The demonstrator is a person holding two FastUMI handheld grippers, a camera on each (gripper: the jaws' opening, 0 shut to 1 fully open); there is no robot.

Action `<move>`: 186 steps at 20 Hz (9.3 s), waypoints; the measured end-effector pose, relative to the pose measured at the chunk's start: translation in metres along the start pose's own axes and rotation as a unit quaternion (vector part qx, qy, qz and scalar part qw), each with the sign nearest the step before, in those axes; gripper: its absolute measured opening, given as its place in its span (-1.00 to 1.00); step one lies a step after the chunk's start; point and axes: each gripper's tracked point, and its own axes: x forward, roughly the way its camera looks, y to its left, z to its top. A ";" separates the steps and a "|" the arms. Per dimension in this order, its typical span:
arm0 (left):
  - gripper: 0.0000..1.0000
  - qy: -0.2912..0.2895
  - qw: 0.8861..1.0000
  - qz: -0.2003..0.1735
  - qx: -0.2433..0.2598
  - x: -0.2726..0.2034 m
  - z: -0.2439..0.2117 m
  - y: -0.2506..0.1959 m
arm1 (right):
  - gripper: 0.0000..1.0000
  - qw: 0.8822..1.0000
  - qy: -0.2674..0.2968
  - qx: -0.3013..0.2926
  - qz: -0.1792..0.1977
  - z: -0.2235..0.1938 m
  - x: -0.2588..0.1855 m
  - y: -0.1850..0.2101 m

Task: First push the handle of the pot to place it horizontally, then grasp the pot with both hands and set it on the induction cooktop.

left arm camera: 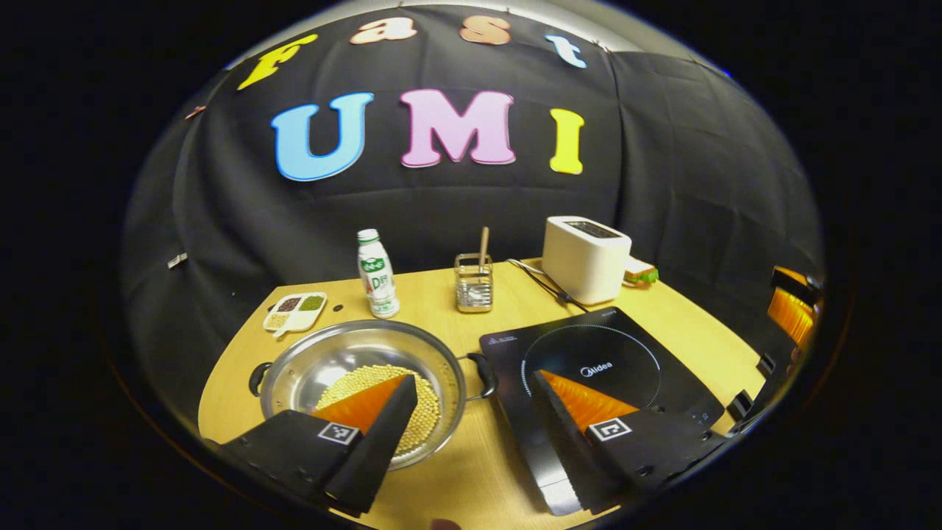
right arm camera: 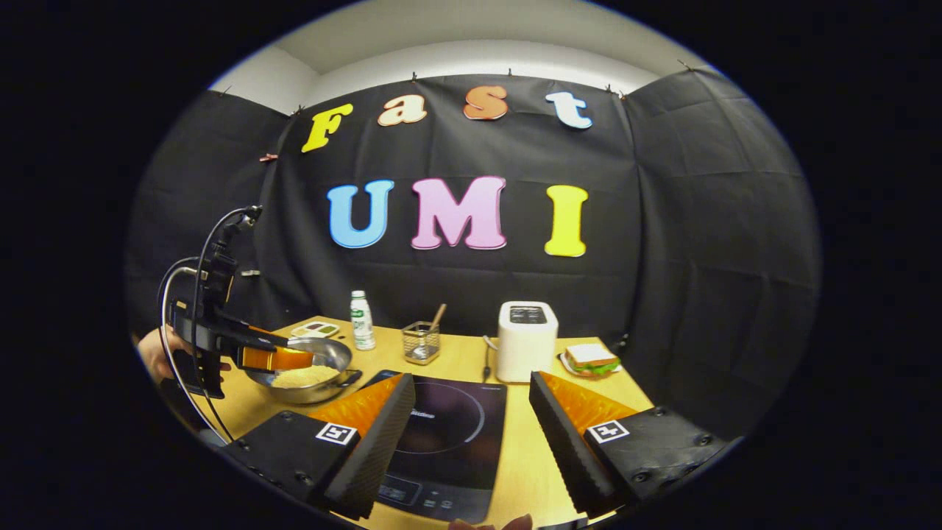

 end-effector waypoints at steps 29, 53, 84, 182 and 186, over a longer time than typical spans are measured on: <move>0.71 0.203 0.973 0.065 -0.093 0.081 -0.090 0.286 | 0.95 0.907 0.383 0.134 0.110 -0.165 0.234 0.215; 0.34 0.211 0.971 0.055 -0.095 0.088 -0.117 0.321 | 0.29 0.918 0.378 0.108 0.055 -0.221 0.287 0.253; 0.07 0.183 0.980 0.026 -0.076 0.053 -0.039 0.122 | 0.10 0.924 0.357 0.138 -0.008 -0.137 0.184 0.082; 0.87 -0.277 0.956 0.094 0.031 -0.148 0.132 -0.086 | 0.96 0.986 -0.135 -0.011 -0.096 0.121 -0.022 -0.073; 0.87 -0.277 0.956 0.092 0.036 -0.147 0.133 -0.090 | 1.00 0.987 -0.132 -0.008 -0.096 0.118 -0.023 -0.073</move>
